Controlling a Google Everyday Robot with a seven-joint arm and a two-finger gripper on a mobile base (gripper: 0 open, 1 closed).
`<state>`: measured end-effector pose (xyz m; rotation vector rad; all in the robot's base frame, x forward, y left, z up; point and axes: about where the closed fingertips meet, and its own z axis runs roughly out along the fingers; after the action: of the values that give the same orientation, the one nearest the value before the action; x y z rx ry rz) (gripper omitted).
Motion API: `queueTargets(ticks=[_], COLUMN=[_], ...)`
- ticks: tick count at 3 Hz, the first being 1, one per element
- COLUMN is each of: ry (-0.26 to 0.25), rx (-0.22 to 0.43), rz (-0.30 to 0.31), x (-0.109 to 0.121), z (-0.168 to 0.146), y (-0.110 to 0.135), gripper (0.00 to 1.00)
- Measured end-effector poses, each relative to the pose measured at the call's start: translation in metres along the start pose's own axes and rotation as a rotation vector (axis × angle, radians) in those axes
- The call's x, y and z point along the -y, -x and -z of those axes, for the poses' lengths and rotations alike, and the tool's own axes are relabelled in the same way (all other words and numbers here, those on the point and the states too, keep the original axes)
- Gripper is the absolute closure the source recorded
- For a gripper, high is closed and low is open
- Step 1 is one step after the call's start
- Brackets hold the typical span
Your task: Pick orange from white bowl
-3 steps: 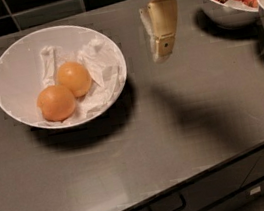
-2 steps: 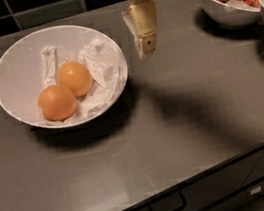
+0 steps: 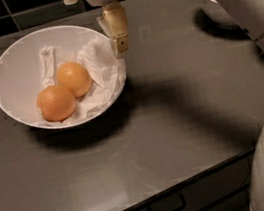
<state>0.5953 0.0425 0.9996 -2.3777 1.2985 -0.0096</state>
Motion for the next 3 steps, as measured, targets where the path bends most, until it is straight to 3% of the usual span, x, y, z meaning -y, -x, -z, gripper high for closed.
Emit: queueTargets(ticks=[2, 3], ry=[0.005, 0.036], rx=[0.024, 0.054], rz=[0.028, 0.089], x=[0.011, 0.021], z=[-0.011, -0.024], y=[0.009, 0.024], gripper=[0.00, 0.00])
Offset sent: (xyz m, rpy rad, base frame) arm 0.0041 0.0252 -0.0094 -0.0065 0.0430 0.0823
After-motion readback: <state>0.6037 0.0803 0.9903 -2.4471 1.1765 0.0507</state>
